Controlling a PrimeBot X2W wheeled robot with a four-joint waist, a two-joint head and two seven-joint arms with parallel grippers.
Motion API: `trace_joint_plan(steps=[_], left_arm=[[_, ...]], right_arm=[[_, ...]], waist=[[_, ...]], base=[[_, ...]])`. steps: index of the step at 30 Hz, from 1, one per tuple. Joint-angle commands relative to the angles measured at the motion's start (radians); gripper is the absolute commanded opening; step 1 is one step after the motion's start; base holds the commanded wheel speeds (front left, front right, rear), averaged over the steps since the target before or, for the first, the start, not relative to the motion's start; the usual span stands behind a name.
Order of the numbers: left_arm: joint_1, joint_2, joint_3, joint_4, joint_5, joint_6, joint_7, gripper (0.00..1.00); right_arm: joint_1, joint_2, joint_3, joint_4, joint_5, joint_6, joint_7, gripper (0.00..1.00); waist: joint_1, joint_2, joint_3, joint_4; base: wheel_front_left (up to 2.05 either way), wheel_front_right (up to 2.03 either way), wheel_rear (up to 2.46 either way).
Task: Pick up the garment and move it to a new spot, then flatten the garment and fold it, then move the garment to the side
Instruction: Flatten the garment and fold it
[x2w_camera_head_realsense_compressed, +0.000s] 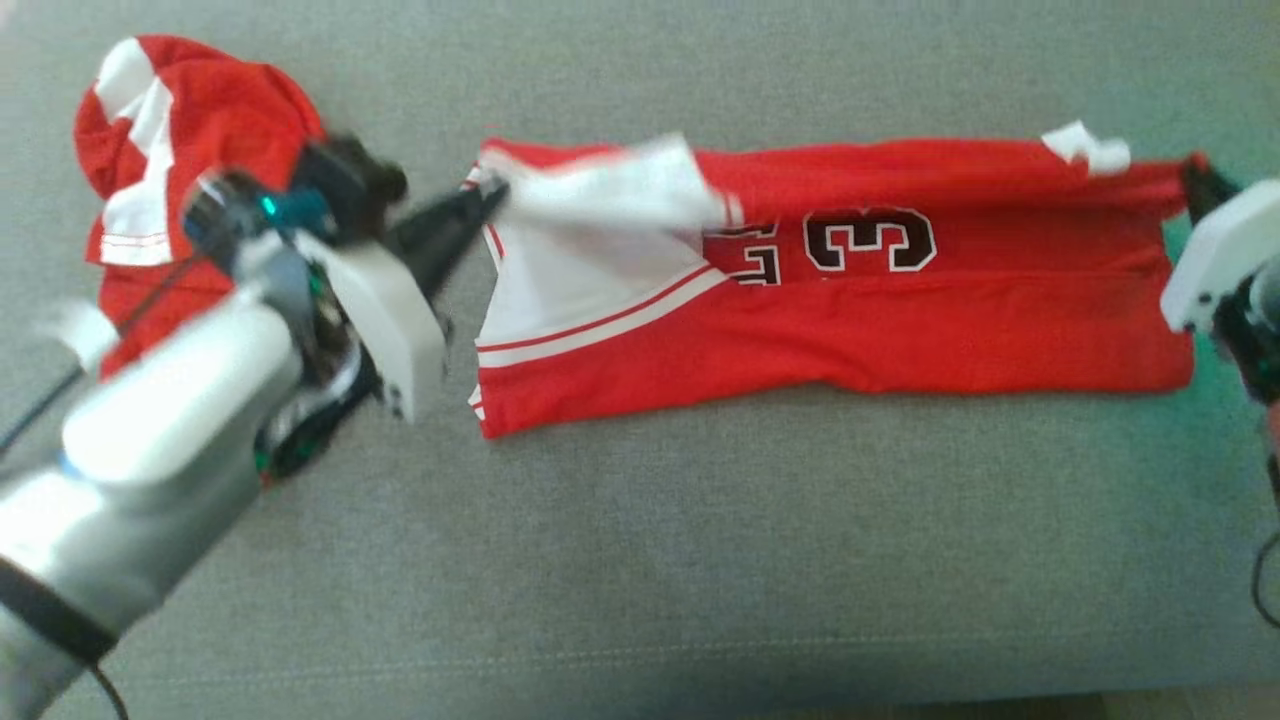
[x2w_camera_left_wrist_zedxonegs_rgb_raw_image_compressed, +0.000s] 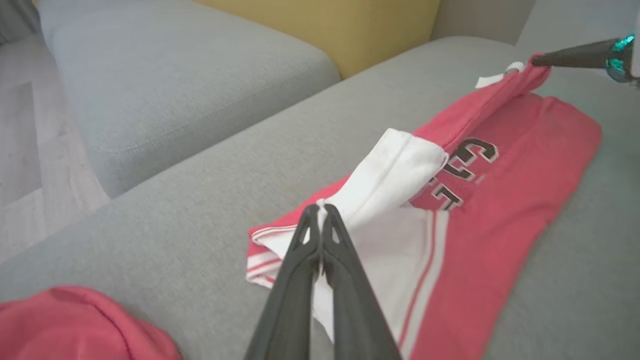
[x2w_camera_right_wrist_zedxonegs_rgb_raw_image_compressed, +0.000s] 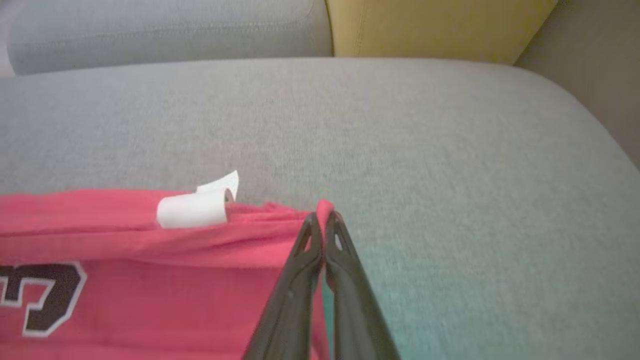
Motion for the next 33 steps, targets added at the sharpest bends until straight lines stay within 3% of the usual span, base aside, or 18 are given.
trace_joint_plan(steps=[1, 9, 21, 22, 23, 24, 25, 33], left_arm=[[-0.015, 0.057, 0.033, -0.061, 0.002, 0.019, 0.016, 0.00], [0.091, 0.121, -0.012, -0.199, -0.014, 0.083, 0.085, 0.00], [0.150, 0.106, -0.044, -0.176, -0.011, 0.111, 0.091, 0.00], [0.153, 0.103, -0.046, -0.167, -0.009, 0.109, 0.089, 0.00], [0.156, 0.100, -0.048, -0.159, -0.008, 0.109, 0.086, 0.00], [0.159, 0.097, -0.049, -0.151, -0.005, 0.111, 0.083, 0.54], [0.160, 0.095, -0.046, -0.144, 0.000, 0.117, 0.069, 1.00], [0.199, 0.043, 0.056, -0.089, -0.021, 0.218, -0.106, 1.00]], right_arm=[[0.034, -0.033, 0.027, -0.066, 0.037, 0.006, 0.041, 0.00], [0.198, -0.123, 0.080, -0.273, 0.148, 0.006, 0.259, 0.00], [0.334, -0.129, 0.064, -0.432, 0.151, 0.006, 0.392, 0.00], [0.339, -0.128, 0.059, -0.439, 0.145, 0.006, 0.395, 0.38], [0.343, -0.126, 0.053, -0.446, 0.140, 0.006, 0.394, 1.00], [0.345, -0.122, 0.041, -0.454, 0.138, 0.006, 0.390, 1.00], [0.346, -0.115, 0.028, -0.460, 0.137, 0.006, 0.384, 1.00], [0.355, -0.038, -0.090, -0.548, 0.132, 0.006, 0.247, 1.00]], waist=[[0.0000, -0.0001, -0.021, 0.008], [0.0000, -0.0001, -0.075, 0.001], [0.0000, -0.0001, -0.076, -0.019], [0.0000, -0.0001, -0.075, -0.019], [0.0000, -0.0001, -0.076, -0.020], [0.0000, -0.0001, -0.076, -0.020], [0.0000, -0.0001, -0.078, -0.021], [0.0000, -0.0001, -0.100, -0.015]], base=[[0.00, 0.00, 0.00], [0.00, 0.00, 0.00], [0.00, 0.00, 0.00], [0.00, 0.00, 0.00], [0.00, 0.00, 0.00], [0.00, 0.00, 0.00], [0.00, 0.00, 0.00], [0.00, 0.00, 0.00]])
